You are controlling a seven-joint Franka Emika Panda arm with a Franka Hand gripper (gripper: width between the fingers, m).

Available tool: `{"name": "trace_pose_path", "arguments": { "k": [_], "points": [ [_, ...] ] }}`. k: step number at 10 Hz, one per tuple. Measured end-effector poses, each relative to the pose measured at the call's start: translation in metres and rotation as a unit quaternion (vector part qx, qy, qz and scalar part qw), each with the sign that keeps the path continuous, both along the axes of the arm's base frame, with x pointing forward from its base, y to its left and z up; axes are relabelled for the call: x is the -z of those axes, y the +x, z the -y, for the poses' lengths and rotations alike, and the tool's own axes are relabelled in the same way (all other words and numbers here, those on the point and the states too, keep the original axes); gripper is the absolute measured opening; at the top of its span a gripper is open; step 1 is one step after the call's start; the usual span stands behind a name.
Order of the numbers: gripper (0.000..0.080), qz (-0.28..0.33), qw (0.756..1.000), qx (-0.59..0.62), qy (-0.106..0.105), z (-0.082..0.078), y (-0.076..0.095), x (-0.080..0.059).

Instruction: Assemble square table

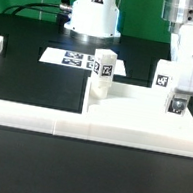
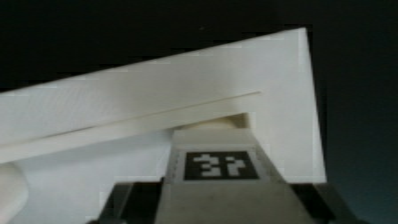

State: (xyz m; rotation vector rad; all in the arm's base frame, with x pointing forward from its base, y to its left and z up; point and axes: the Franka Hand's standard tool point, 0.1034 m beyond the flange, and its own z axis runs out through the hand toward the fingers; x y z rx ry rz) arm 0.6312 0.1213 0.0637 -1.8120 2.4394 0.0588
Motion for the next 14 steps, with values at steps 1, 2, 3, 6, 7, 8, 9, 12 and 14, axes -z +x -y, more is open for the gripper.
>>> {"name": "trace_pose_path", "arguments": {
  "k": [1, 2, 3, 6, 7, 8, 9, 12, 14],
  "points": [
    [0.0290, -0.003, 0.999, 0.037, 0.002, 0.000, 0.001, 0.000],
    [0.0290, -0.005, 0.998, 0.060, 0.004, 0.000, 0.001, 0.000],
    [0.0290, -0.005, 0.998, 0.063, 0.005, 0.000, 0.001, 0.000],
    [0.0290, -0.004, 0.997, 0.070, 0.008, -0.001, 0.000, 0.000],
    [0.0290, -0.005, 0.998, 0.070, 0.008, -0.001, 0.000, 0.000],
    [0.0290, -0.004, 0.998, 0.068, 0.008, -0.001, 0.000, 0.000],
    [0.0290, -0.003, 0.998, 0.056, 0.007, -0.001, 0.000, 0.000],
    [0.0573, 0.000, 0.999, -0.035, 0.000, -0.003, -0.005, 0.001],
    [0.0637, 0.001, 0.985, -0.169, -0.018, -0.009, -0.009, -0.001]
  ]
}}
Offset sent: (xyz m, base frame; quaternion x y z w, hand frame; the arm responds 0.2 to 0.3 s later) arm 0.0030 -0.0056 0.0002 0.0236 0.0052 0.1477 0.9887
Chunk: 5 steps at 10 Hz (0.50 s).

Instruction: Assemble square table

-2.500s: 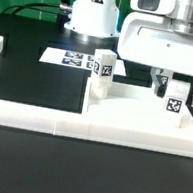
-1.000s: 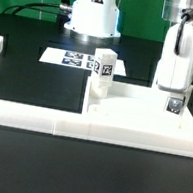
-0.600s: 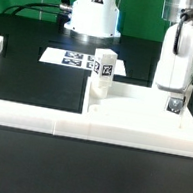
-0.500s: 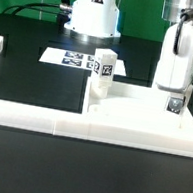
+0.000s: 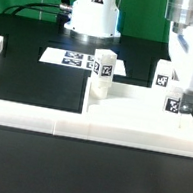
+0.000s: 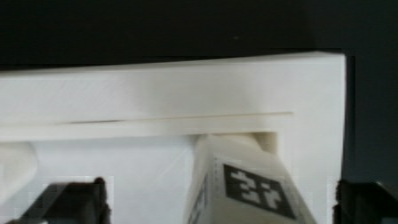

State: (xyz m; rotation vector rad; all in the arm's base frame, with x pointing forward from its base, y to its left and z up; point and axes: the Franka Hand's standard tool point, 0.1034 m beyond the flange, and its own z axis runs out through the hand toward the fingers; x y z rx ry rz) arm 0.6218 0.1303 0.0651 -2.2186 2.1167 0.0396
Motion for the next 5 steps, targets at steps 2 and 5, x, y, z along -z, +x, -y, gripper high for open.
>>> {"name": "trace_pose_path", "arguments": {
  "k": [2, 5],
  "points": [
    [0.0649, 0.005, 0.998, -0.070, -0.003, 0.0020, 0.0002, 0.0007],
    [0.0649, 0.015, 0.981, -0.192, -0.012, 0.0050, 0.0014, 0.0007]
  ]
}}
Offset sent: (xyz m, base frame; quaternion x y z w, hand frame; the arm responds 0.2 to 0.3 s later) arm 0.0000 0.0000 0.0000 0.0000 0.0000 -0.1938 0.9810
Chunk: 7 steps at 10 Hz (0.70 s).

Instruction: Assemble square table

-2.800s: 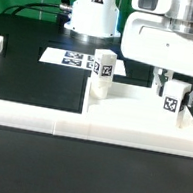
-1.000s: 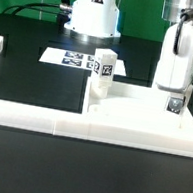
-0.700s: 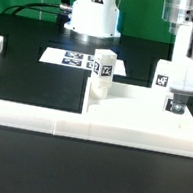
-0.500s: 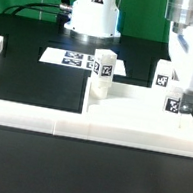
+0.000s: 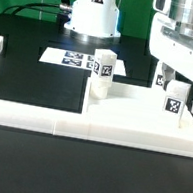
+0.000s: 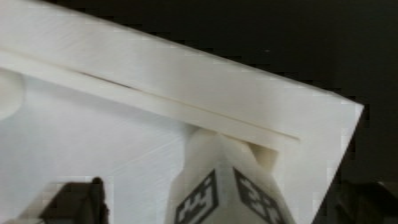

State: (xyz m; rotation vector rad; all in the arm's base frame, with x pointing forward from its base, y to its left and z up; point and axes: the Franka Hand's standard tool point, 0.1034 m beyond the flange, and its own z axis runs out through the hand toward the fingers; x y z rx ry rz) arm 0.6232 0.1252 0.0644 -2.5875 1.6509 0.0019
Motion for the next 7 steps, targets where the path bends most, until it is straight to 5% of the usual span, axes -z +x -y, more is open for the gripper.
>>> {"name": "trace_pose_path", "arguments": {
  "k": [3, 7],
  "points": [
    [0.0649, 0.022, 0.982, -0.184, -0.034, -0.0043, 0.0048, -0.0031],
    [0.0649, 0.036, 0.949, -0.311, -0.047, -0.0011, 0.0059, -0.0012]
  ]
}}
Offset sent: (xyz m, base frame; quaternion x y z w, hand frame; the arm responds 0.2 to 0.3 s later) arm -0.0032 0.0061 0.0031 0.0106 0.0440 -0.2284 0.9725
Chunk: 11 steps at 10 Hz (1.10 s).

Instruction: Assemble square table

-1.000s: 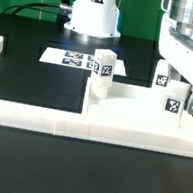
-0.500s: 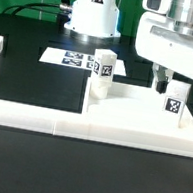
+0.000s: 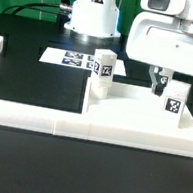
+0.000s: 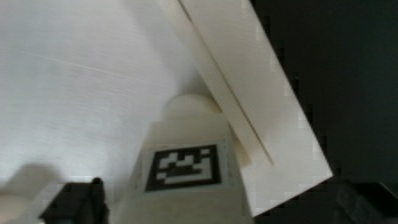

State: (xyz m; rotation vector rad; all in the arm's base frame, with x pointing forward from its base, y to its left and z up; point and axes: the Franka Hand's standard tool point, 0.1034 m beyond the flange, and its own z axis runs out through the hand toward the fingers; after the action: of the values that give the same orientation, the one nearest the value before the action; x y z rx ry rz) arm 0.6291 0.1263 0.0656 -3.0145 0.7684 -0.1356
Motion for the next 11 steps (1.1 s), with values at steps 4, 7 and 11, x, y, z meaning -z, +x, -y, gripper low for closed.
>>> {"name": "trace_pose_path", "arguments": {
  "k": [4, 7, 11],
  "points": [
    [0.0297, -0.003, 0.995, 0.095, 0.008, 0.0018, -0.0009, 0.0008],
    [0.0290, -0.003, 0.985, 0.174, 0.015, 0.0017, -0.0009, 0.0009],
    [0.0290, -0.016, 0.936, 0.348, 0.047, 0.0065, 0.0013, 0.0005]
  ]
}}
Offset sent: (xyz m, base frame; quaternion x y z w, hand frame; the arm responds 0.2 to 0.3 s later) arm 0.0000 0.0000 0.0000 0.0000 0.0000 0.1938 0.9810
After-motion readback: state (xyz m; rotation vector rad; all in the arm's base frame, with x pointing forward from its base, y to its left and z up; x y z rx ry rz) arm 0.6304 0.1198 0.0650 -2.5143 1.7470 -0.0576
